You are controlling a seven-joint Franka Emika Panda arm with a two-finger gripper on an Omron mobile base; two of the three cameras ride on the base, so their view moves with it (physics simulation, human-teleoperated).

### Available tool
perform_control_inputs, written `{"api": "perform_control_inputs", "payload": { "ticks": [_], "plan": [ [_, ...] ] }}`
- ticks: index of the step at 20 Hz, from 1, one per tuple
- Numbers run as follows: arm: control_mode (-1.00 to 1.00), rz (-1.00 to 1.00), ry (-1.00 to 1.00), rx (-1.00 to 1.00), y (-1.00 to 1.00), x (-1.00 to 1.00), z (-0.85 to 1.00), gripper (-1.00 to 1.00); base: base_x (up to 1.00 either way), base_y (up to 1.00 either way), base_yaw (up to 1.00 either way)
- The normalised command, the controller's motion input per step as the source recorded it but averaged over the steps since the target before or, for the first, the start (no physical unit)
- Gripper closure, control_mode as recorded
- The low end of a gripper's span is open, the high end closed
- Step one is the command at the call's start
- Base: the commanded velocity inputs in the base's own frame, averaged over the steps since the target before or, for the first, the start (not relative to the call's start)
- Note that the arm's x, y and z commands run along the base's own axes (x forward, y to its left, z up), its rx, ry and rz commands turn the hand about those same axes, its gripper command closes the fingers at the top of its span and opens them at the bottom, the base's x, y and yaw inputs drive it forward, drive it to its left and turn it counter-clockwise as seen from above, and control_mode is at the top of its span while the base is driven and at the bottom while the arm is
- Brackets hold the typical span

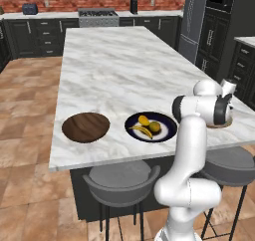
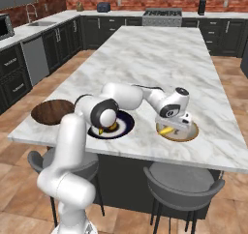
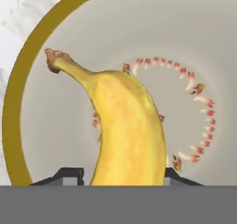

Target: Take the fruits from the plate on the dining counter and place two fruits in each bowl.

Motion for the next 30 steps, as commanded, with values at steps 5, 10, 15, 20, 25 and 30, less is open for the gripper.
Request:
{"api": "perform_control_inputs", "payload": {
  "ticks": [5, 10, 15, 20, 25, 30],
  "plan": [
    [-1.00, 0.12, 0.01, 0.01, -0.01, 0.43, -0.21, -1.00, 0.00, 0.00, 0.00],
    [-1.00, 0.02, -0.03, 0.00, 0.03, -0.04, -0.13, -1.00, 0.00, 0.00, 0.00],
    [-1.00, -0.19, -0.13, -0.01, 0.17, -0.96, 0.26, -1.00, 0.00, 0.00, 0.00],
    [-1.00, -0.19, -0.31, -0.15, 0.98, -0.74, 0.52, -1.00, 0.00, 0.00, 0.00],
    [-1.00, -0.03, -0.21, -0.28, 1.00, -0.17, 0.03, -1.00, 0.00, 0.00, 0.00],
    [-1.00, 0.12, -0.09, -0.12, 1.00, 0.01, 0.49, -1.00, 0.00, 0.00, 0.00]
  ]
}}
